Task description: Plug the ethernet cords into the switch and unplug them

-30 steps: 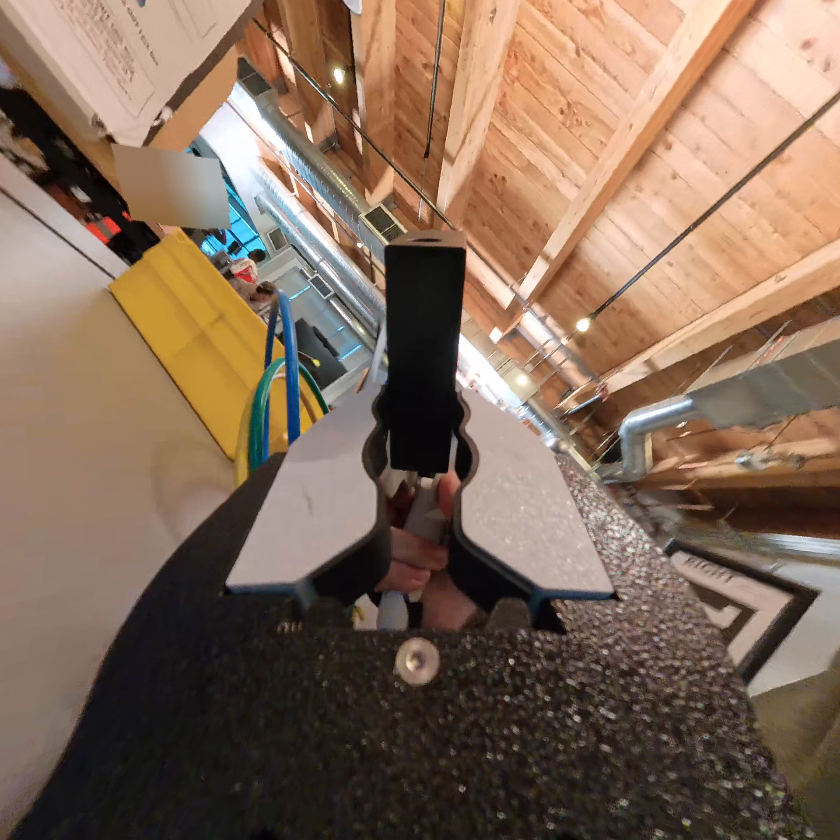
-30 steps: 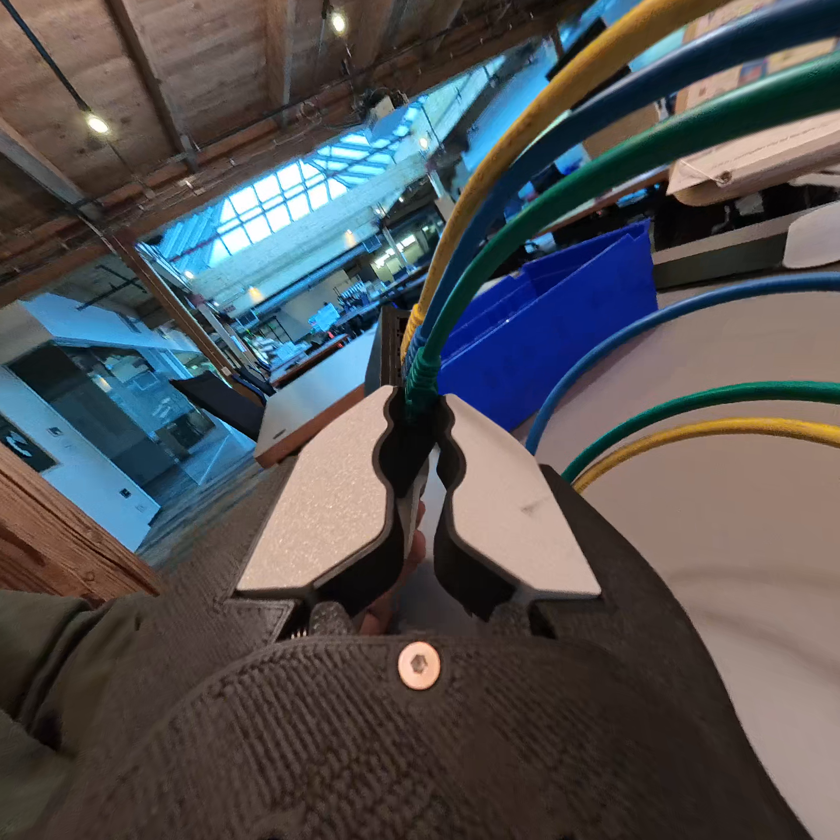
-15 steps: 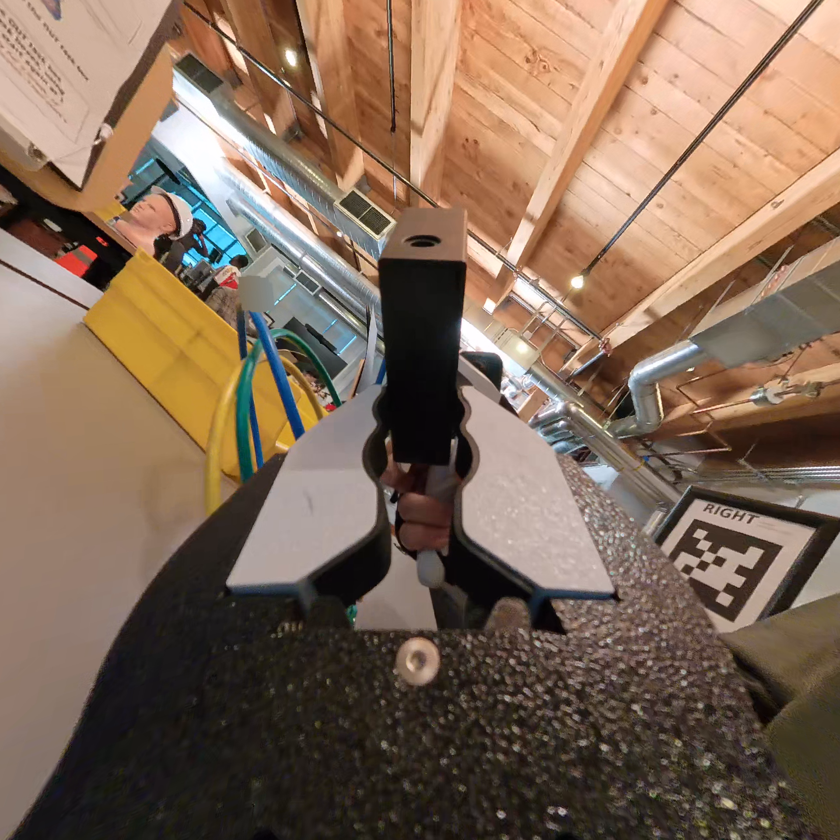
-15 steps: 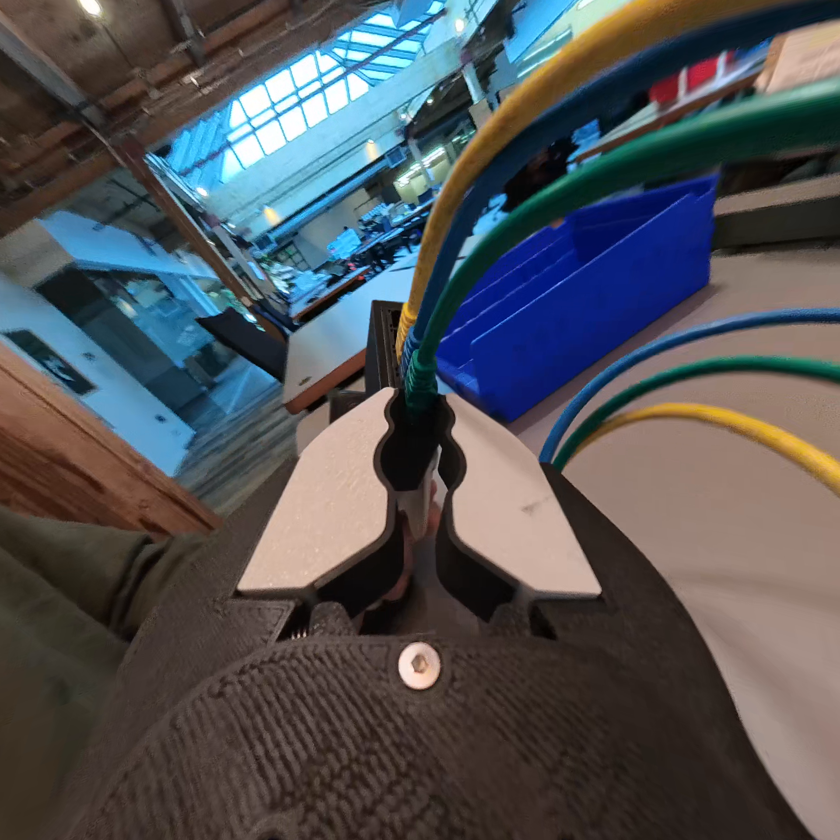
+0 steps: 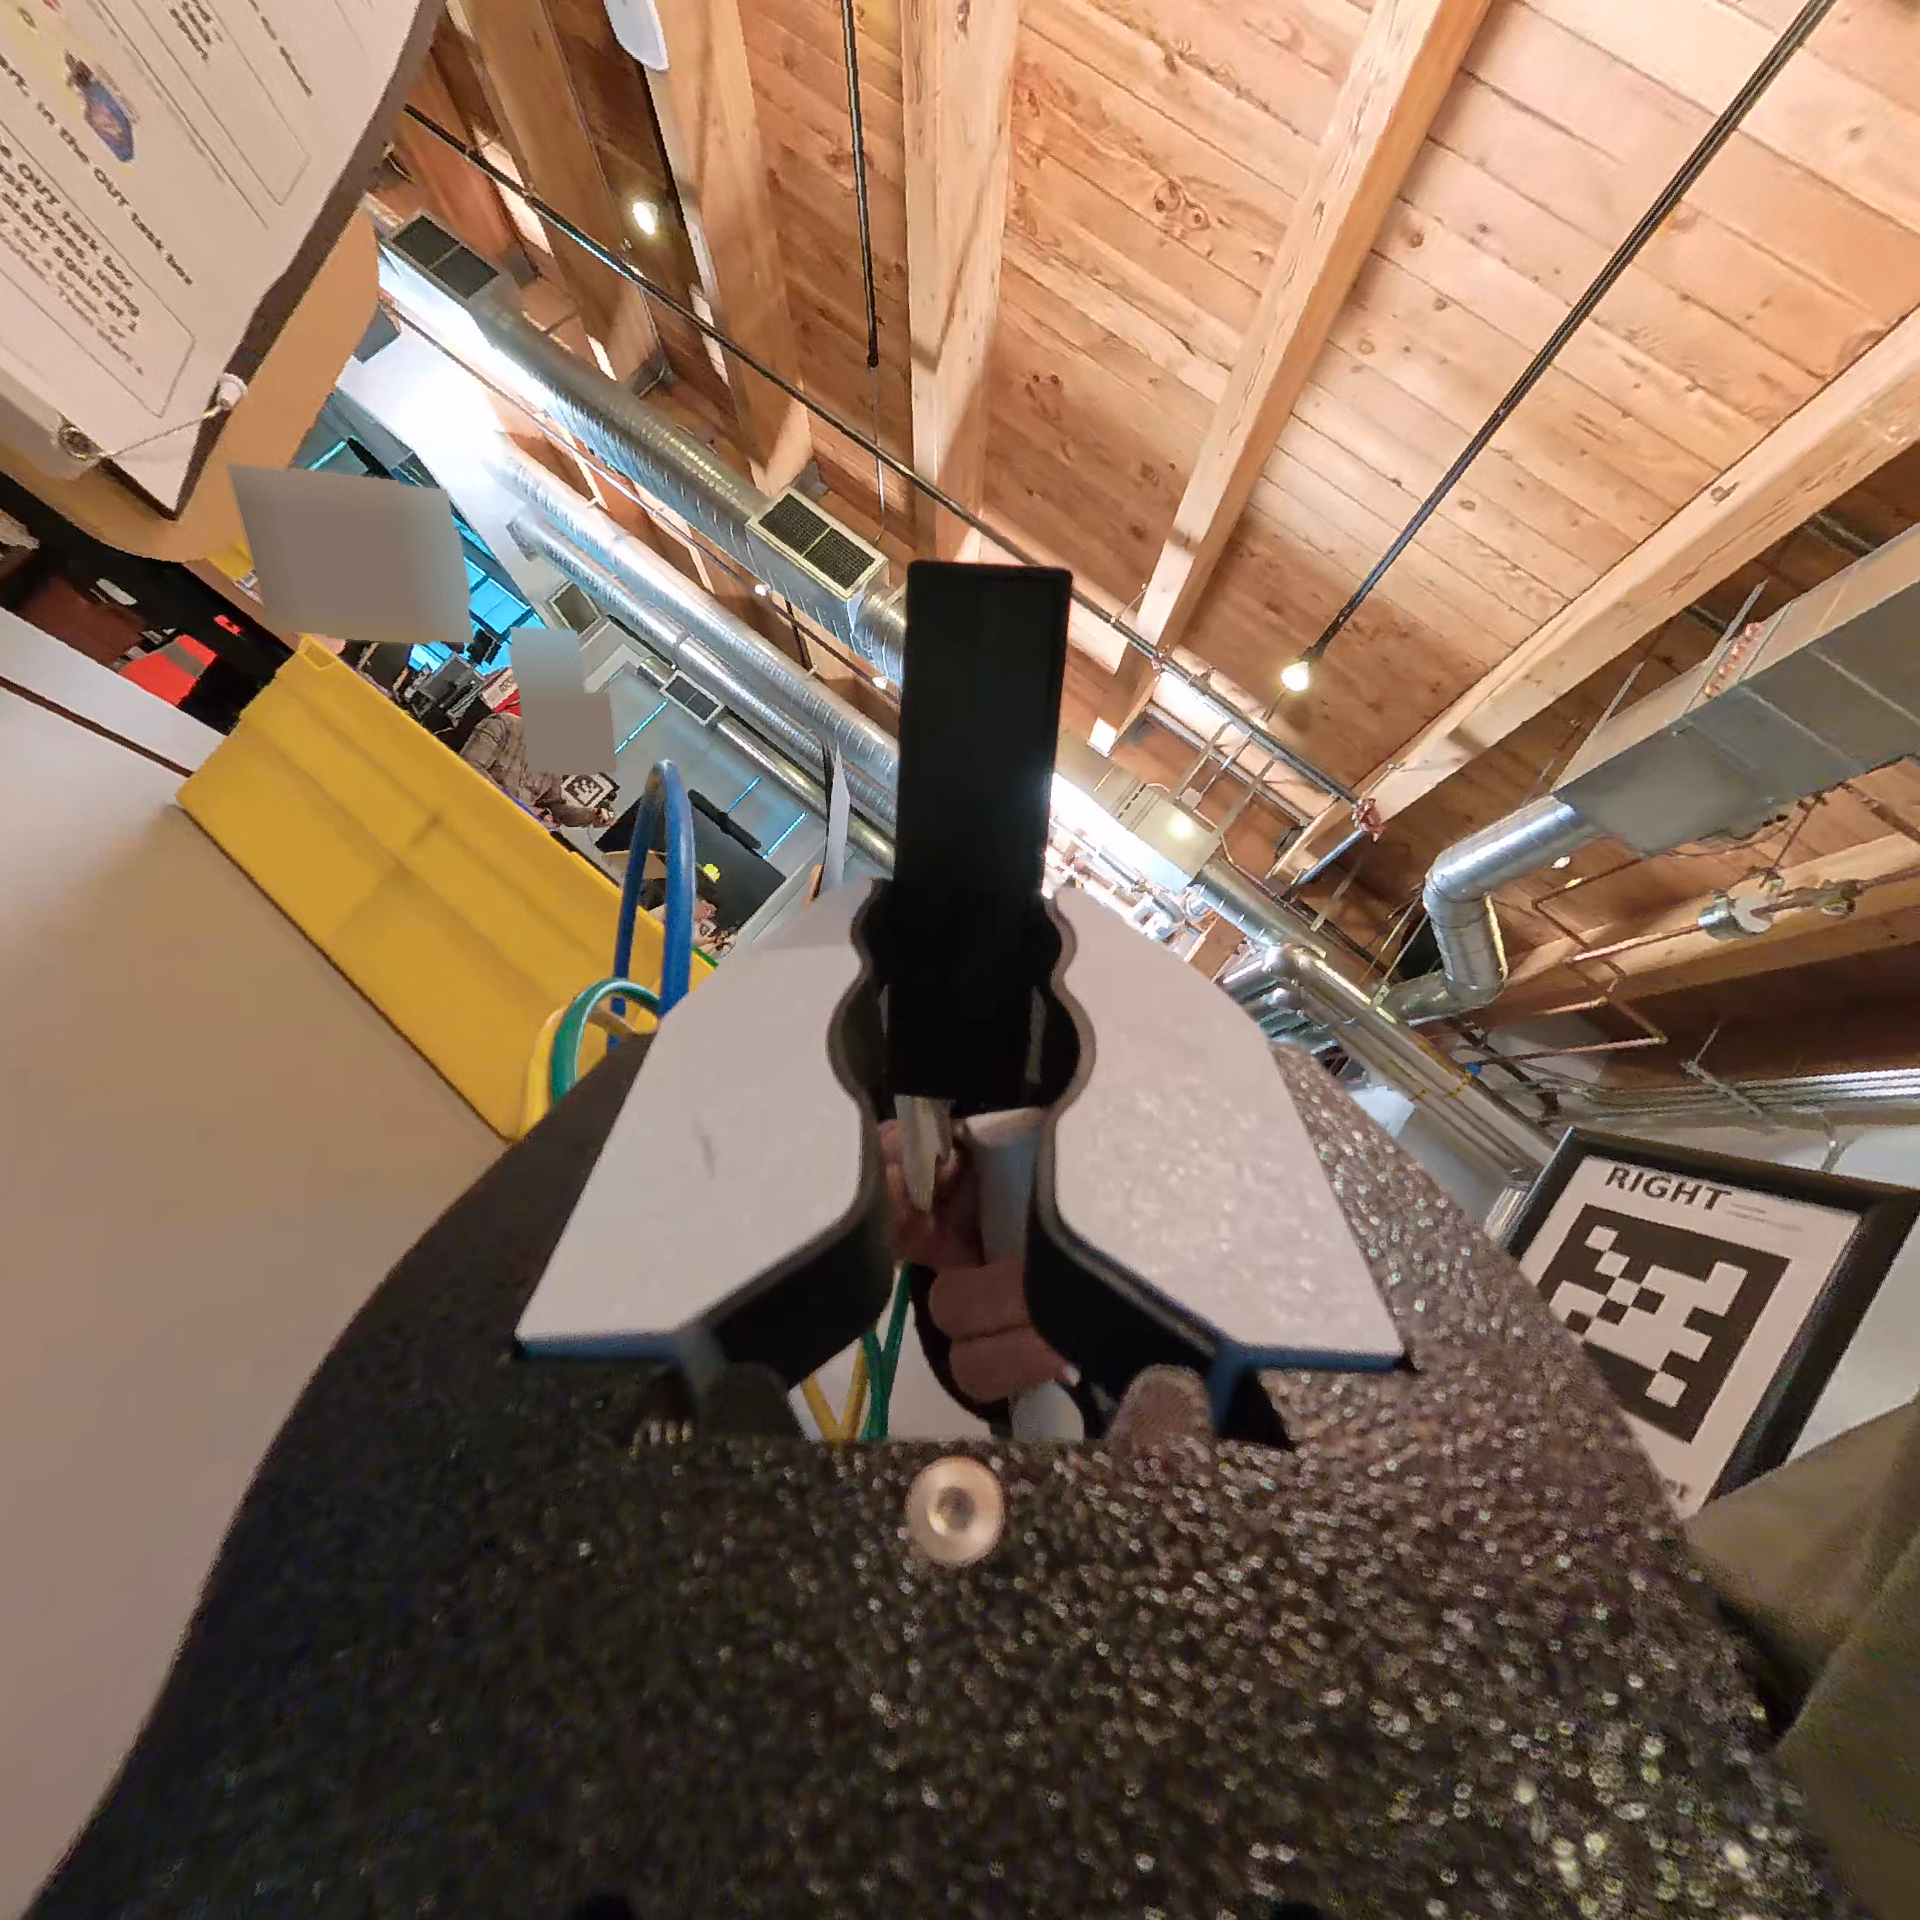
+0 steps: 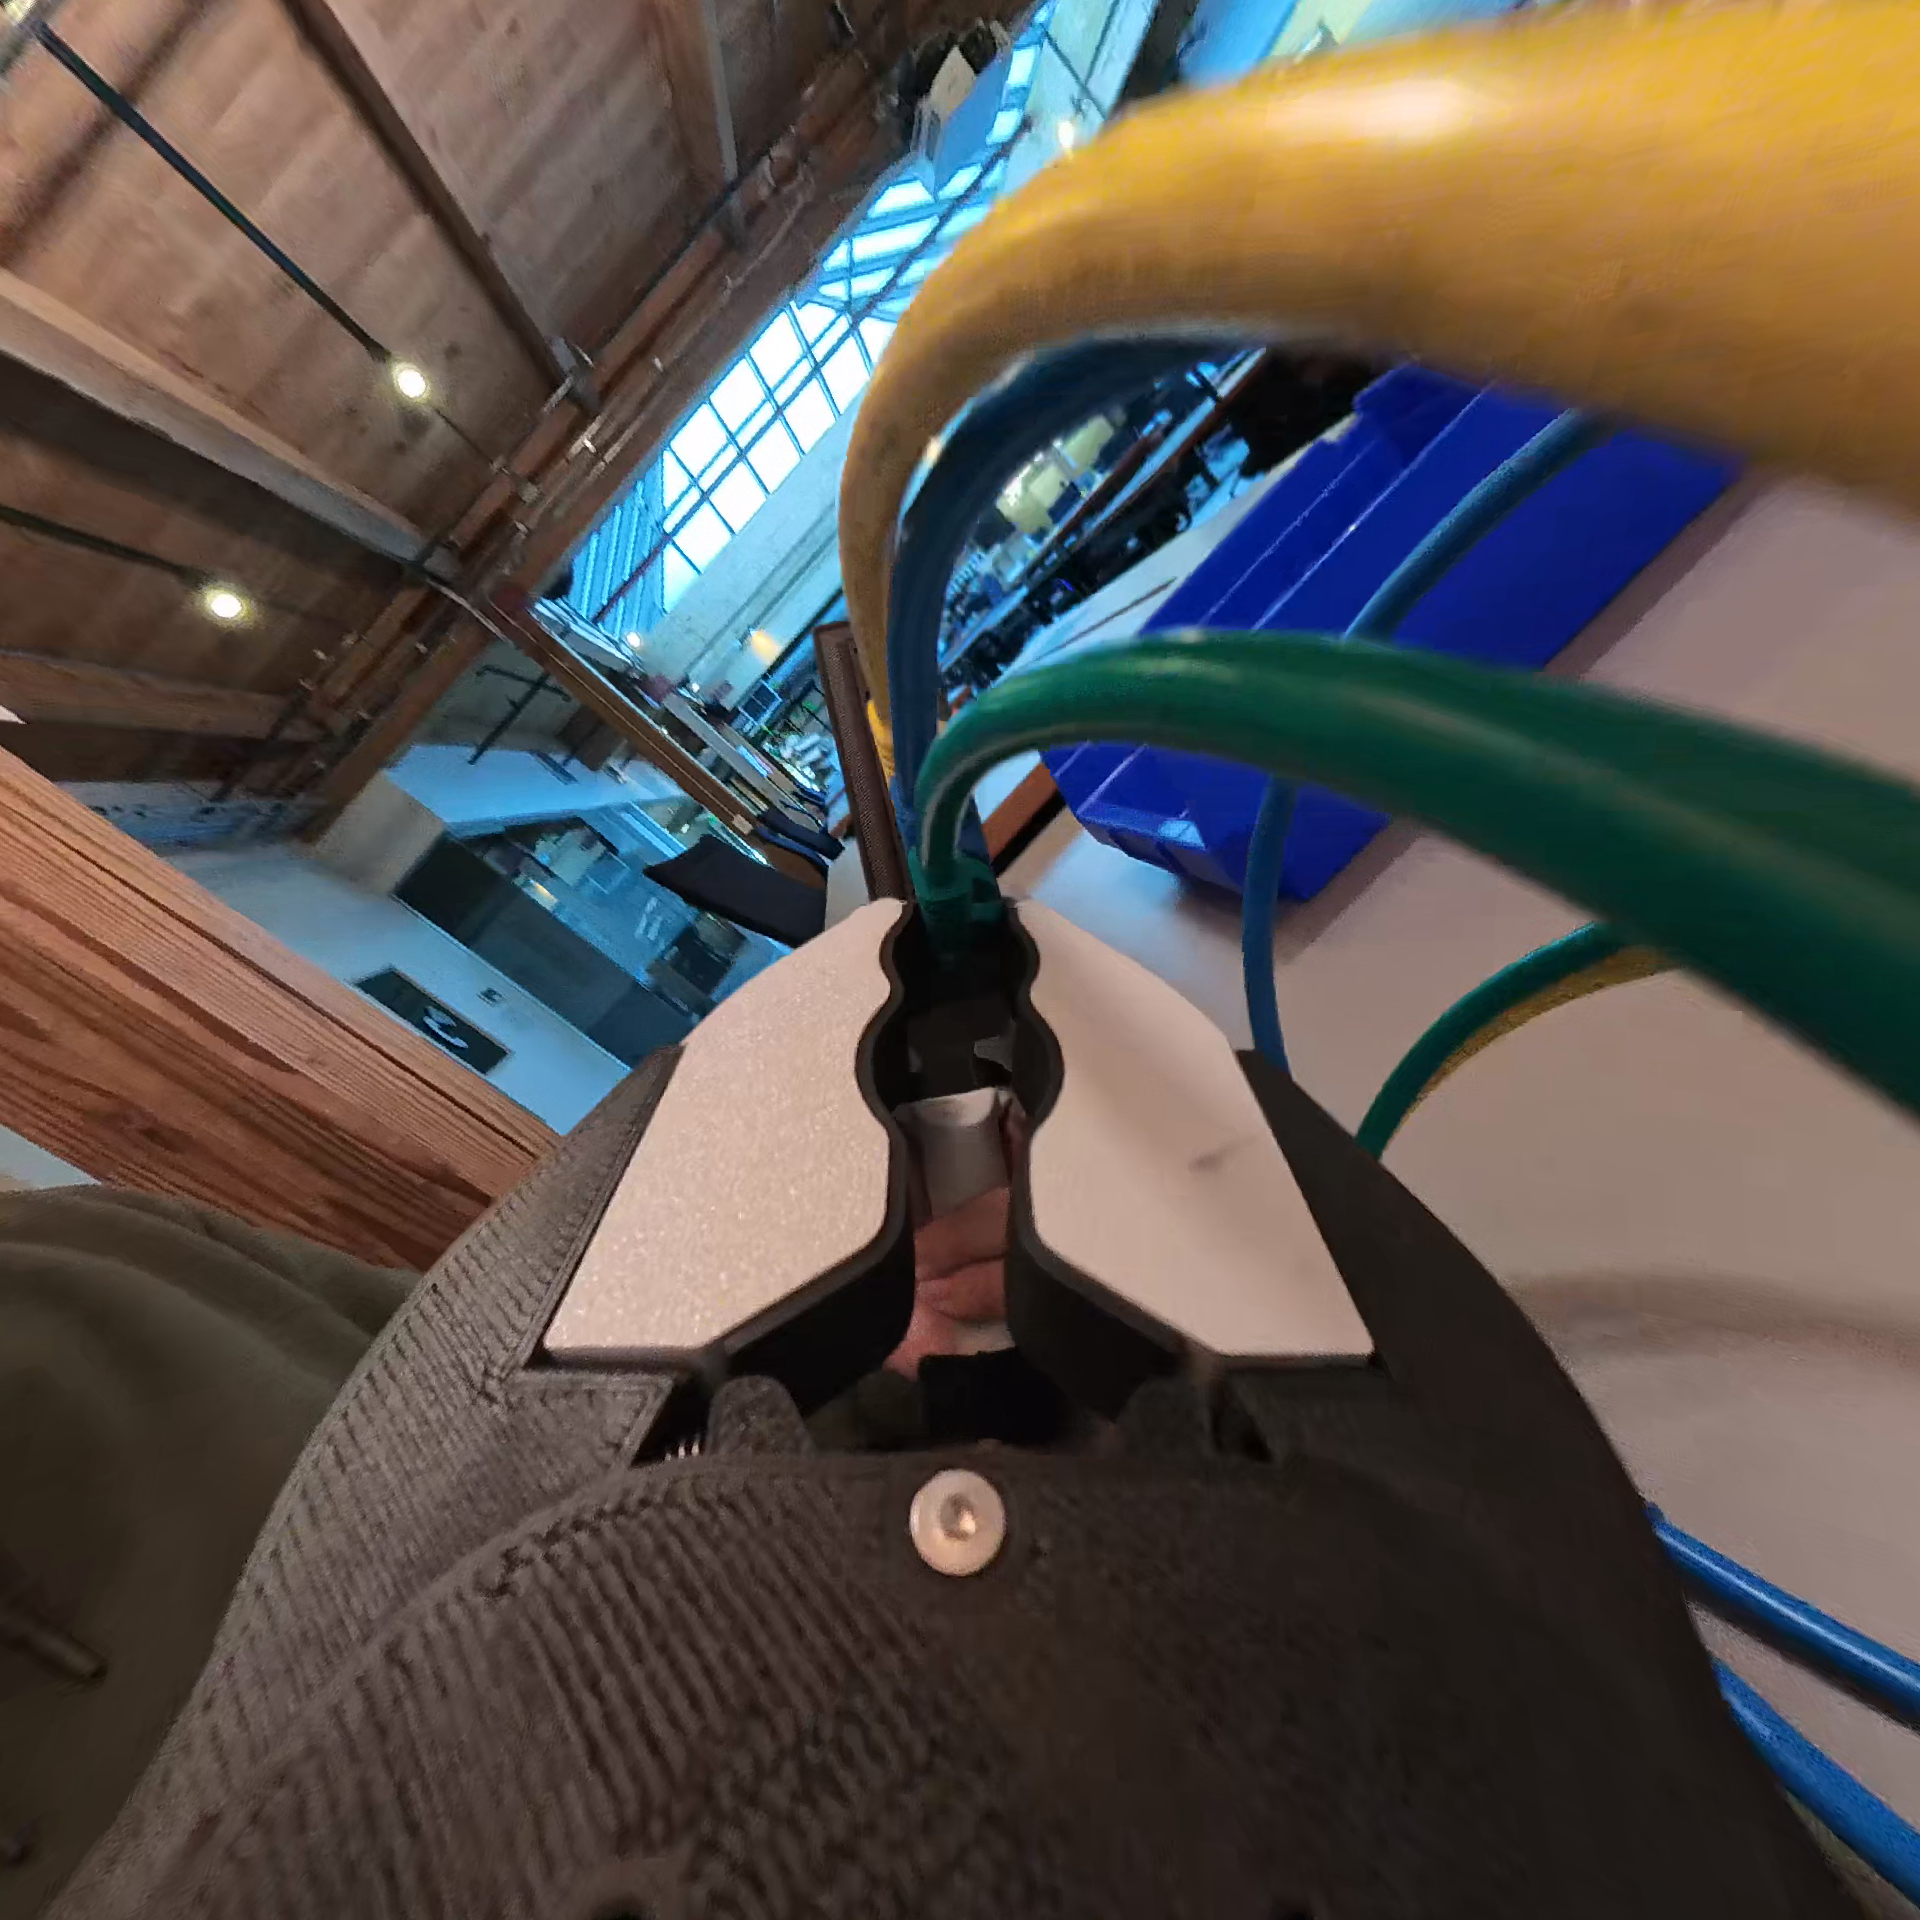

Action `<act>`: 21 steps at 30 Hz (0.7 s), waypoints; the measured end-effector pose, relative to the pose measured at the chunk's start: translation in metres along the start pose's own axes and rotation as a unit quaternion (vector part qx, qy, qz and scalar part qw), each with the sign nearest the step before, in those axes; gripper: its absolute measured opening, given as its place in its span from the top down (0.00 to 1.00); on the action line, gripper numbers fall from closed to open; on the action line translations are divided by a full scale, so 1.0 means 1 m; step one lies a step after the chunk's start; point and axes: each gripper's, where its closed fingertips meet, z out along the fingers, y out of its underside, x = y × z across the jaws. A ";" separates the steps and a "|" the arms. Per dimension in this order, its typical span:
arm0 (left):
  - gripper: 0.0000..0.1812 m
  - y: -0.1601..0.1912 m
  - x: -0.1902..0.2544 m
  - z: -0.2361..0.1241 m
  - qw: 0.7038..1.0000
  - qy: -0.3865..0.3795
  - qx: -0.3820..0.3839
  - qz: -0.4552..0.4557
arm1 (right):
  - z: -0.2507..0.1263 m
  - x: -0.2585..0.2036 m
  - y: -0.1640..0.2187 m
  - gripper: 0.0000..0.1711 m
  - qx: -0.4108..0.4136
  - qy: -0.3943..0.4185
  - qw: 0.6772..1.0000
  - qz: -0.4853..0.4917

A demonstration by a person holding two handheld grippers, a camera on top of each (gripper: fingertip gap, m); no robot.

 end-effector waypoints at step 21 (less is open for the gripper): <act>0.85 0.023 -0.015 0.004 0.981 -0.058 -0.167 -0.081 | -0.017 0.024 0.002 0.94 0.022 0.046 0.998 0.042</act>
